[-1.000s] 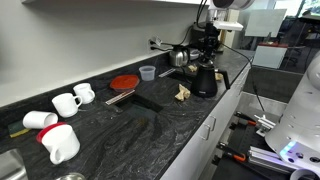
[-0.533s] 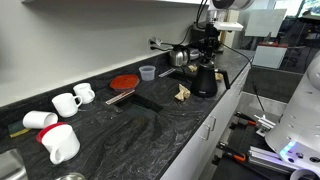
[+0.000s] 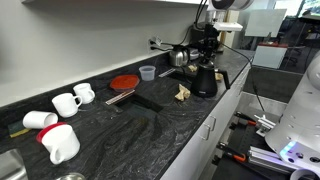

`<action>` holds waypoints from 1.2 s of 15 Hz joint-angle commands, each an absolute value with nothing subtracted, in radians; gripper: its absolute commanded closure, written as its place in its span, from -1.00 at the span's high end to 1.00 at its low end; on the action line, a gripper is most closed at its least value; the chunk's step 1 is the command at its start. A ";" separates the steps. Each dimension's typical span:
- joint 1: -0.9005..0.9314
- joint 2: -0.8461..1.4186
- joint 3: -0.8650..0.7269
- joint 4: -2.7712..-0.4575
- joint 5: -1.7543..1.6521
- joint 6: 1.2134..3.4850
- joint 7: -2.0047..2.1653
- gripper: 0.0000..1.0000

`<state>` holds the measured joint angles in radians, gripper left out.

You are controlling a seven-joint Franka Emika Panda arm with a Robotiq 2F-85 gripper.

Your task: Close the black watering can

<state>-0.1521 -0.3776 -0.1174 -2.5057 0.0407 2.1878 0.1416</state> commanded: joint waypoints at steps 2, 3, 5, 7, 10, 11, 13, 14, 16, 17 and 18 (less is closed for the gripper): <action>-0.165 -0.390 -0.111 -2.517 -0.002 2.189 0.133 -0.70; -0.166 -0.392 -0.112 -2.516 -0.007 2.187 0.133 -0.70; -0.167 -0.395 -0.113 -2.516 -0.017 2.183 0.133 -0.70; -0.166 -0.397 -0.116 -2.518 -0.014 2.178 0.131 -0.70; -0.160 -0.401 -0.116 -2.521 -0.006 2.176 0.128 -0.70; -0.158 -0.402 -0.115 -2.521 -0.004 2.176 0.126 -0.70; -0.154 -0.402 -0.112 -2.520 -0.002 2.176 0.124 -0.70; -0.152 -0.402 -0.111 -2.520 0.000 2.176 0.123 -0.70; -0.147 -0.399 -0.108 -2.518 0.001 2.177 0.122 -0.70; -0.146 -0.399 -0.105 -2.519 -0.003 2.175 0.122 -0.70; -0.145 -0.400 -0.104 -2.521 -0.005 2.174 0.122 -0.70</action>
<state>-0.1441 -0.3885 -0.1099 -2.5149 -0.0002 2.1871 0.1415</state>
